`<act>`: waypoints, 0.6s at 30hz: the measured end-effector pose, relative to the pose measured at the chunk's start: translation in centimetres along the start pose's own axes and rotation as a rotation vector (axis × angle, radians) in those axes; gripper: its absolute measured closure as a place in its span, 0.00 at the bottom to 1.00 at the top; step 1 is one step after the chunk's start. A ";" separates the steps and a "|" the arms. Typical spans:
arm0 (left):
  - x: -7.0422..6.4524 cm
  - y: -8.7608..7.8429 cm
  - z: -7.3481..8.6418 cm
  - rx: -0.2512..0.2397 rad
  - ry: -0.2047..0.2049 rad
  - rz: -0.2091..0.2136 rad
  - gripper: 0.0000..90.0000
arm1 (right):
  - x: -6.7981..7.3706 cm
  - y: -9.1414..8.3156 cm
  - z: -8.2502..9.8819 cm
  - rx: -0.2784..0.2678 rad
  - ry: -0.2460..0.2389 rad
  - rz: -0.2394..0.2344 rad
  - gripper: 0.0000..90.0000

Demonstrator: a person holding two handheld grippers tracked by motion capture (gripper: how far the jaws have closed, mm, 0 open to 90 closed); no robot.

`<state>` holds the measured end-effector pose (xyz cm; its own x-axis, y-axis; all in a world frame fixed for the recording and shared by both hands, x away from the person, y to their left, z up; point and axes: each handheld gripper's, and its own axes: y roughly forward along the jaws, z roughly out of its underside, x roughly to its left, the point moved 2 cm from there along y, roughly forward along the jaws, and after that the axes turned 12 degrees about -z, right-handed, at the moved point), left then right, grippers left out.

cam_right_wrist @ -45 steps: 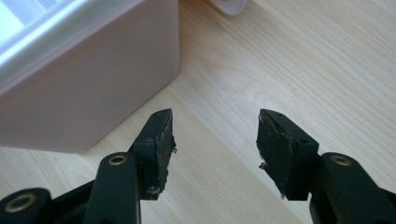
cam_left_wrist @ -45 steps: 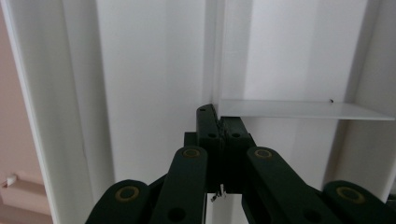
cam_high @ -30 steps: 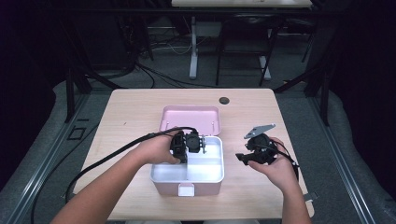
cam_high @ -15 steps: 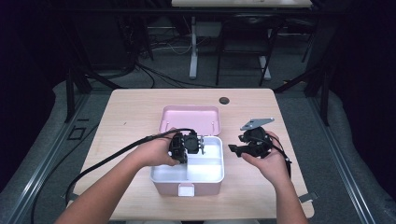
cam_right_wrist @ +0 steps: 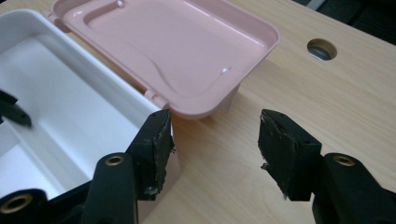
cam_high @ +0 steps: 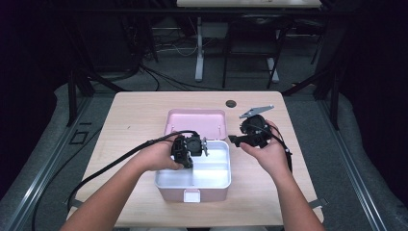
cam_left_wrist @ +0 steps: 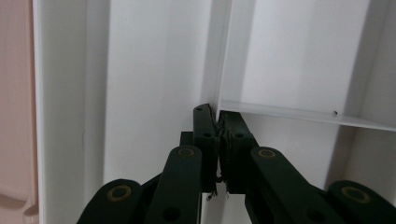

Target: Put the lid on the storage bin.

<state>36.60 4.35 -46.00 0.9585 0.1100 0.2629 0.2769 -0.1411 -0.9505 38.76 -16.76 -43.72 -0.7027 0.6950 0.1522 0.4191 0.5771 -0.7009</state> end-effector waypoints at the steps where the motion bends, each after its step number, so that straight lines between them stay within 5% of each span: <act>1: -0.1 0.0 0.0 0.000 0.002 -0.004 0.96 | 0.0 0.2 -0.3 -0.004 0.000 0.010 0.49; 8: -0.1 0.0 -0.1 0.007 0.008 -0.013 0.96 | -0.8 1.4 -1.9 -0.018 0.025 -0.021 0.50; 18: -0.2 0.0 -0.1 0.012 0.010 -0.013 0.96 | -2.2 4.2 -3.7 -0.015 0.052 0.038 0.51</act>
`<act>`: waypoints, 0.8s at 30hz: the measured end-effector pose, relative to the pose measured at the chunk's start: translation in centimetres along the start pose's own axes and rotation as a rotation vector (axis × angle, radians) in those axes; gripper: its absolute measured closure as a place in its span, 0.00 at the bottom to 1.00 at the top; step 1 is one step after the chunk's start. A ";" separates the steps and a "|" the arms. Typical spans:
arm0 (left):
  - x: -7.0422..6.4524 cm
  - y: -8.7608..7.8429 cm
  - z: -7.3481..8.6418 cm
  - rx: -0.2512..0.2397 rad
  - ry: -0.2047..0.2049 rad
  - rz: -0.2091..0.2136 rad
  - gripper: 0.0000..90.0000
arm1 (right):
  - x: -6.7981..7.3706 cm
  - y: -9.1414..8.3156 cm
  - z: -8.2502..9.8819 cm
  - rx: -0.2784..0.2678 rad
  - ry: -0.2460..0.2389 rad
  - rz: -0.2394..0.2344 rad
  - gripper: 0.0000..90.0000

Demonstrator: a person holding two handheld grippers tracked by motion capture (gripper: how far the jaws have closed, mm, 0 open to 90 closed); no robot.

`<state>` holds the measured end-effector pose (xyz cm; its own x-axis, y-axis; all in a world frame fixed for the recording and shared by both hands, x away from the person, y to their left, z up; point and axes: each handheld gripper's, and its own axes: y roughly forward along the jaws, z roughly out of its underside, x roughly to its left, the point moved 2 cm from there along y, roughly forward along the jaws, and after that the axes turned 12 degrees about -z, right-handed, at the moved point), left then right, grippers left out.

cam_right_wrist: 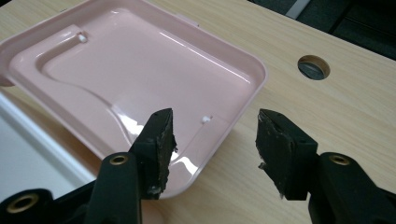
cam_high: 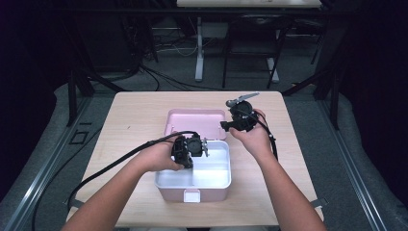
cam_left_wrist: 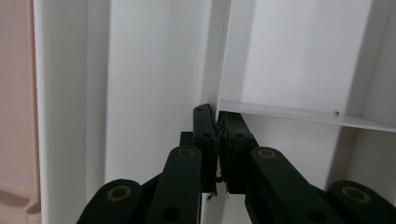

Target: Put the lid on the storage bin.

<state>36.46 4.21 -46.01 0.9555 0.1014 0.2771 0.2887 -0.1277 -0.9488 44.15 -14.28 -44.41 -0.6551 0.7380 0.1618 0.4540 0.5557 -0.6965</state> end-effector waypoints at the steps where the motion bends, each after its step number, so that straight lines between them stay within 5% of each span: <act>1: 0.0 0.0 0.0 0.000 0.000 -0.001 0.96 | -0.1 0.3 -0.2 0.002 0.005 0.005 0.51; 14: 0.0 -0.1 0.0 0.003 0.000 -0.004 0.96 | -1.8 3.7 -0.5 0.018 0.095 0.092 0.60; 19: 0.0 0.0 0.0 0.005 0.000 0.000 0.96 | -2.6 4.4 -0.5 0.024 0.131 0.095 0.63; 20: 0.0 0.0 0.0 0.005 0.000 0.000 0.96 | -2.7 4.5 -0.4 0.029 0.133 0.064 0.64; 21: 0.0 0.0 0.0 0.005 0.000 0.000 0.96 | -2.8 4.6 -0.4 0.031 0.134 0.102 0.65; 24: 0.0 -0.1 0.0 0.006 0.003 -0.004 0.96 | -3.0 4.8 -0.3 0.024 0.160 0.088 0.66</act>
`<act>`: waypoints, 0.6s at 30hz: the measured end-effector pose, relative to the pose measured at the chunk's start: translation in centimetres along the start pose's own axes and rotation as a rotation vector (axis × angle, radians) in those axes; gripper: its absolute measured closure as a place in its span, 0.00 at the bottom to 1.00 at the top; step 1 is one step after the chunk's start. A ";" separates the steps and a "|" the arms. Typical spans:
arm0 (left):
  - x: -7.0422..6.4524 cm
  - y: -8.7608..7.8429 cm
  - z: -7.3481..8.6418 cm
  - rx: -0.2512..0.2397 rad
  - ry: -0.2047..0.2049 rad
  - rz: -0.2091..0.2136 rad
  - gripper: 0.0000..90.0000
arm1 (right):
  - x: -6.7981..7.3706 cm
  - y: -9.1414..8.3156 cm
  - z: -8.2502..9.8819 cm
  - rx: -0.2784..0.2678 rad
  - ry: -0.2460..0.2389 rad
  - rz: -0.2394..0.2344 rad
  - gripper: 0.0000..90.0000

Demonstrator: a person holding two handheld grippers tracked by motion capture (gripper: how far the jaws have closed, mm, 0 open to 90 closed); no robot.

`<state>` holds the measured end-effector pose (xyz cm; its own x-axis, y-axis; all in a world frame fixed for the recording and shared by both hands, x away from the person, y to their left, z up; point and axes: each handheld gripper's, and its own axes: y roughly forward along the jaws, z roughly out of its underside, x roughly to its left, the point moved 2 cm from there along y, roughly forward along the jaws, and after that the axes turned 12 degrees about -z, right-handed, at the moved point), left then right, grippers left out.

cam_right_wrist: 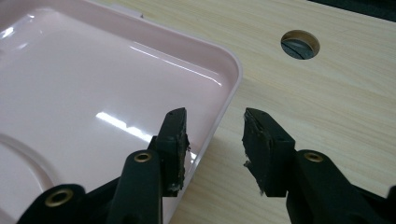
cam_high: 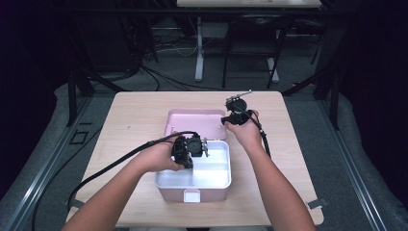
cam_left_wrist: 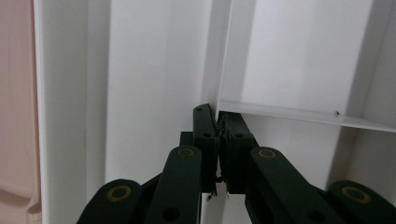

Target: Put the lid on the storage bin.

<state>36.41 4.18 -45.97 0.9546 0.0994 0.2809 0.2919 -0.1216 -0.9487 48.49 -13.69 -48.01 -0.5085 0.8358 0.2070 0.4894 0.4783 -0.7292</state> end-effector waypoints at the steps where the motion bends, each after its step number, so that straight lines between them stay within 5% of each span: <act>1: 0.0 0.0 0.0 0.000 -0.002 0.000 0.96 | 0.0 0.1 0.0 -0.005 0.006 -0.002 0.67; 16: 0.0 0.0 0.0 -0.004 -0.003 -0.003 0.96 | -0.3 1.2 -0.2 -0.011 0.024 -0.010 0.69; 18: 0.0 0.0 0.0 -0.004 -0.003 -0.004 0.96 | -0.3 1.4 -0.1 -0.012 0.034 0.023 0.70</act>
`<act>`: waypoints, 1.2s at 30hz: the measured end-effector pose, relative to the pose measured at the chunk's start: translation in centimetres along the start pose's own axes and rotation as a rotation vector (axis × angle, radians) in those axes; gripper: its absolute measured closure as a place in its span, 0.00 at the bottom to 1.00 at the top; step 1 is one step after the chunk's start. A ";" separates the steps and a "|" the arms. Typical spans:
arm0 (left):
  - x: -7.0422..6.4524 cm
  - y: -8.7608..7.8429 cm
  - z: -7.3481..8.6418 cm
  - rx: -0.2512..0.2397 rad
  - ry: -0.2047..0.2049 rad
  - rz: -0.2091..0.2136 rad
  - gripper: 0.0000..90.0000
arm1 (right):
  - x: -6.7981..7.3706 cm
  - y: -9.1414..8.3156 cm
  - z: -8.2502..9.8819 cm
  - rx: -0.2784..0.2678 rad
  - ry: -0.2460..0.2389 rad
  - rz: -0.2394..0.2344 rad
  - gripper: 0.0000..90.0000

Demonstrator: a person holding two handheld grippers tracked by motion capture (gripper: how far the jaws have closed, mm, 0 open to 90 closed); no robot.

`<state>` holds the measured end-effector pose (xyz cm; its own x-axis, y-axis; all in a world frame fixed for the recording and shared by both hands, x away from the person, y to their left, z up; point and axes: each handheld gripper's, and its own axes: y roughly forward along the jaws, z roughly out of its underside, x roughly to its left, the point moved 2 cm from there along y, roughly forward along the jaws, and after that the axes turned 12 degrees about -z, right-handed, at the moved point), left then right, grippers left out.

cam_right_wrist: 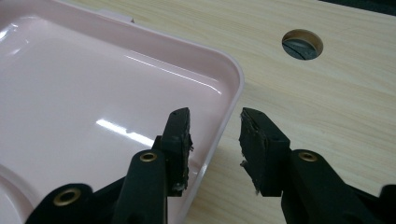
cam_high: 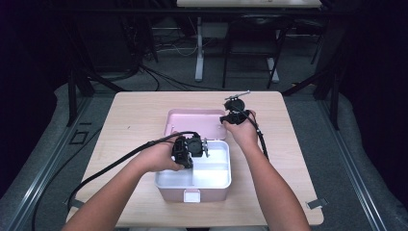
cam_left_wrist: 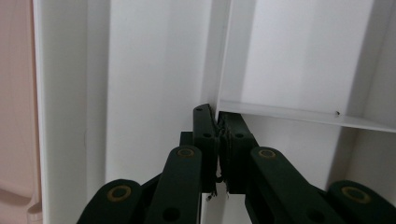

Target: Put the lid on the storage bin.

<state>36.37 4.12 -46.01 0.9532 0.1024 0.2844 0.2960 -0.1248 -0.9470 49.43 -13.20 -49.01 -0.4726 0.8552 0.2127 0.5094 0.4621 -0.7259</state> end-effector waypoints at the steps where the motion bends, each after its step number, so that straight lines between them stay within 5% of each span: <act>1: 0.0 0.0 0.0 0.000 0.000 0.000 0.96 | 0.0 0.0 0.0 0.004 0.005 -0.012 0.70; 2: 0.0 0.0 0.0 0.000 0.000 0.000 0.96 | -0.1 0.1 0.0 0.009 0.006 -0.048 0.72; 4: 0.0 0.0 0.0 0.000 0.000 0.000 0.96 | 0.0 0.2 0.0 0.008 0.008 -0.014 0.75; 13: 0.0 0.0 0.0 0.003 0.001 -0.003 0.96 | -0.3 0.4 0.1 0.028 0.034 -0.057 0.77; 19: 0.0 0.0 0.0 0.004 0.001 -0.004 0.96 | -0.3 0.8 0.3 0.034 0.049 -0.031 0.79; 36: 0.0 0.0 -0.1 0.006 0.002 -0.005 0.96 | -0.3 -0.1 -0.1 0.019 0.107 -0.068 0.85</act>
<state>36.34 4.05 -46.01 0.9518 0.1011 0.2895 0.3004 -0.1187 -0.9464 49.59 -13.52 -48.96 -0.4255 0.8426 0.3300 0.4645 0.5163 -0.7195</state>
